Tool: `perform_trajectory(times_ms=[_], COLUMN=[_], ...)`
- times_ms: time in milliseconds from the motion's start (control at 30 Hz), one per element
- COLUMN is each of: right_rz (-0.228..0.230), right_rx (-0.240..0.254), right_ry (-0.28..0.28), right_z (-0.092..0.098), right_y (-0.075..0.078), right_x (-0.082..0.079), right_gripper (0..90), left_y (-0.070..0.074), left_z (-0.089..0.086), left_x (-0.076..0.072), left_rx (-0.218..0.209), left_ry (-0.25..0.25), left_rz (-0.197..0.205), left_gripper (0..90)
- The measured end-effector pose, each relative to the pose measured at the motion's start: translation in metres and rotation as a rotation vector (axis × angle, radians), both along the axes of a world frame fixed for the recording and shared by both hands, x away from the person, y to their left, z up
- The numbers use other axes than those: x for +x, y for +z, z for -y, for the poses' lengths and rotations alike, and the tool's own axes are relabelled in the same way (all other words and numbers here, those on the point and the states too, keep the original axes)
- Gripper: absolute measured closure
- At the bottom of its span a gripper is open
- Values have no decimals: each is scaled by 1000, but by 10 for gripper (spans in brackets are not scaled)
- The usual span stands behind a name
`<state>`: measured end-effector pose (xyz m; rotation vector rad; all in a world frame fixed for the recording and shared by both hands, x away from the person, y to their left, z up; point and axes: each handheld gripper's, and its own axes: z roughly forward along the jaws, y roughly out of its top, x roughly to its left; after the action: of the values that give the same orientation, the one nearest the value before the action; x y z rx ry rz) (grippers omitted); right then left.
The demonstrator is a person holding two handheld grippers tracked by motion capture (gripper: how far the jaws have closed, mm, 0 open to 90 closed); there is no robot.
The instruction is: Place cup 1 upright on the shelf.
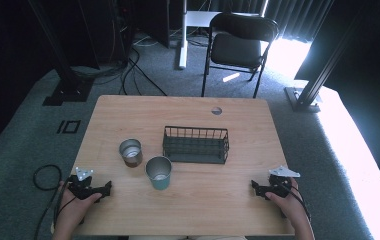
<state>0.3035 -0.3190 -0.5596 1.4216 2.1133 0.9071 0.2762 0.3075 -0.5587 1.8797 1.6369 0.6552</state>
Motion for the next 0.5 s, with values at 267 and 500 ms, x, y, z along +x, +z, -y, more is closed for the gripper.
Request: perform_trajectory(times_ms=[267,500], right_rz=[0,0], right_rx=[-1,1], right_ry=[-2,-1], right_z=[0,0], right_y=[0,0], right_x=[0,-2], right_gripper=[112,112], left_y=[0,0], left_z=[0,0], left_x=[0,0], left_rx=[1,1], left_ry=[0,-9], left_rz=[0,-2], left_gripper=[5,5])
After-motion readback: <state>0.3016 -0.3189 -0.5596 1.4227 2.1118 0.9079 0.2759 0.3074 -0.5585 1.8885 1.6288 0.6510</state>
